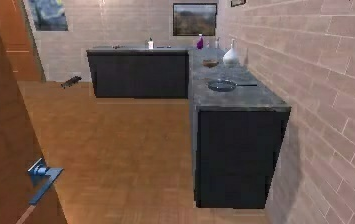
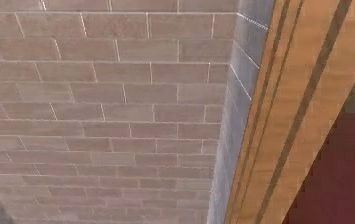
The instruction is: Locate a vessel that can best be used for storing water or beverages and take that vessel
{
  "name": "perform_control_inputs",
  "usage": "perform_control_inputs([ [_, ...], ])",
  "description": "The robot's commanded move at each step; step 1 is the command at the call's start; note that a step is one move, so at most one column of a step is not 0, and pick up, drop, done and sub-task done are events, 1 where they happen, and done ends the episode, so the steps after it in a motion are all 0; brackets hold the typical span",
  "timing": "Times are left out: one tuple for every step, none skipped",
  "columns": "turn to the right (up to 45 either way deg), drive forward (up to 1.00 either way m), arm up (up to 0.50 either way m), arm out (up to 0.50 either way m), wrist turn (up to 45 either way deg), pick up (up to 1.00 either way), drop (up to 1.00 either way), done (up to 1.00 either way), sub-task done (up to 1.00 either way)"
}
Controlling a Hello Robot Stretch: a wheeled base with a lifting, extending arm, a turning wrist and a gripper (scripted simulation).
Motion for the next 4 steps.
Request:
perform_control_inputs([
  [0.0,0.90,0.00,0.00,0.0,0.00,0.00,0.00,0.00],
  [-45.0,0.00,0.00,0.00,0.0,0.00,0.00,0.00,0.00],
  [-18.0,0.00,0.00,0.00,0.0,0.00,0.00,0.00,0.00],
  [-3.0,0.00,0.00,0.00,0.0,0.00,0.00,0.00,0.00],
])
